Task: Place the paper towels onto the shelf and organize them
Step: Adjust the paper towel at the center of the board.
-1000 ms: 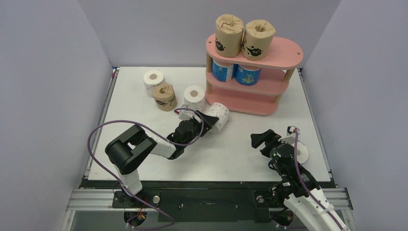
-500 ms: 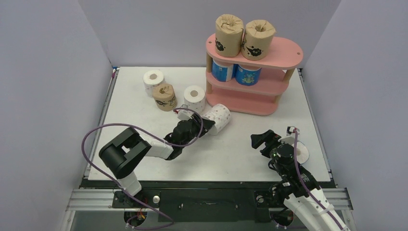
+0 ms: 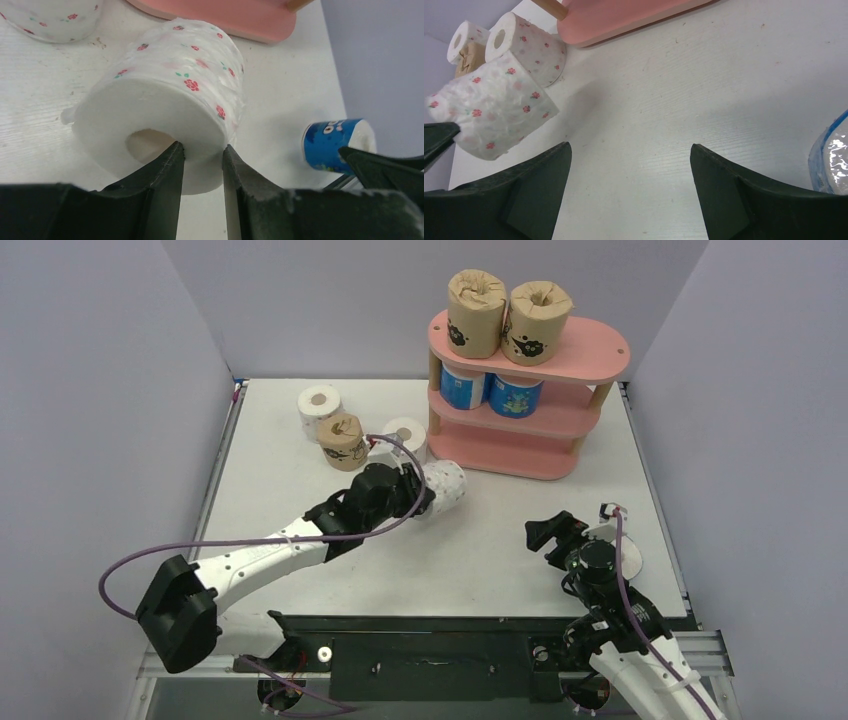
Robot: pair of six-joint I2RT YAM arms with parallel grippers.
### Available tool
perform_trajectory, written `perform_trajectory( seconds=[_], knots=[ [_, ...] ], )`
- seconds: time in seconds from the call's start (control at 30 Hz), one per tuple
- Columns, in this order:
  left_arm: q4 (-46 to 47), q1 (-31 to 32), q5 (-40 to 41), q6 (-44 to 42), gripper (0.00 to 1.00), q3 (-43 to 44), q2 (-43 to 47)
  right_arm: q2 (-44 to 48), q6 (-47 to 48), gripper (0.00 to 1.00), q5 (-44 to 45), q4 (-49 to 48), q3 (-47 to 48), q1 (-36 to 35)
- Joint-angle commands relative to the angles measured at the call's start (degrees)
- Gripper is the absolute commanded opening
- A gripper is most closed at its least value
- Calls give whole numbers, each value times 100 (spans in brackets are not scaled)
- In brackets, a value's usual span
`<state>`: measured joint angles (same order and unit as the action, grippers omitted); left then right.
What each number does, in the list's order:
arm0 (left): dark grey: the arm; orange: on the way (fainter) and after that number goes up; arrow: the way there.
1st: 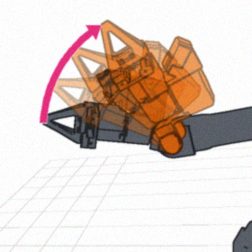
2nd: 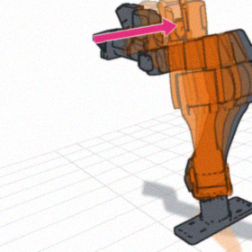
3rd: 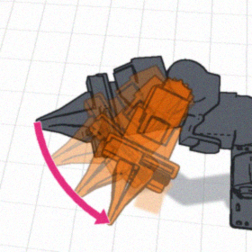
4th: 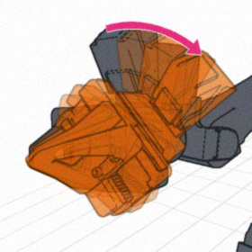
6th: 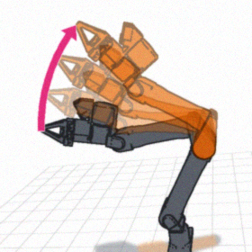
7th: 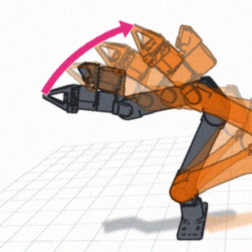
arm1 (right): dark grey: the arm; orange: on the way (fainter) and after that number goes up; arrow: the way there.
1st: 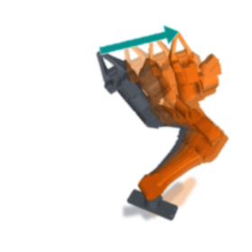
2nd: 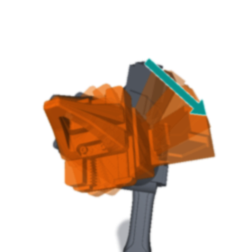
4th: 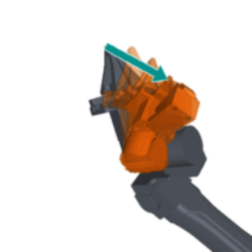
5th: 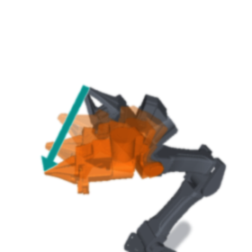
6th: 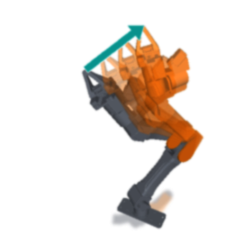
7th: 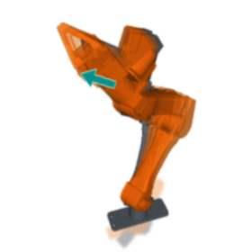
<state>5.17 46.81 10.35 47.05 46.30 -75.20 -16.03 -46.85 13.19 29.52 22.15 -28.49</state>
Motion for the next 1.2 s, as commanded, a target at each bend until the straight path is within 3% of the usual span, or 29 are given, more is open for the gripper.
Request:
perform_trajectory(
  seconds=[0.0, 0.13, 0.3, 0.63, 0.73, 0.83, 1.0, 1.03, 1.17],
  knots=[
    [-2503, 483, 485, -1291, 23, 1162, 328, 47, 106, 83, 157, 77, 211, -13],
    [-3659, 964, 945, -1709, 25, 1777, 26, -58, 117, 83, 139, 34, 252, -21],
    [-4413, 1261, 1096, -2018, 25, 2243, -567, -132, 131, 82, 53, 25, 313, -17],
    [-3841, 1448, 1041, -2254, 28, 2485, -1653, -309, 107, 82, -200, 6, 263, -12],
    [-3931, 1538, 1116, -2218, 40, 2681, -1809, -339, 145, 82, -307, 15, 260, -17],
    [-3987, 1622, 1253, -2206, 65, 2785, -1667, -371, 176, 82, -372, 39, 247, -17],
    [-4043, 1671, 1456, -1983, 90, 2869, -1165, -557, 260, 84, -409, 33, 364, -19],
    [-4016, 1684, 1519, -1893, 100, 2850, -949, -653, 275, 84, -423, 25, 438, -21],
    [-3611, 1691, 1808, -1523, 97, 2191, -12, -1272, 385, 85, -631, -2, 830, -41]
  ],
)
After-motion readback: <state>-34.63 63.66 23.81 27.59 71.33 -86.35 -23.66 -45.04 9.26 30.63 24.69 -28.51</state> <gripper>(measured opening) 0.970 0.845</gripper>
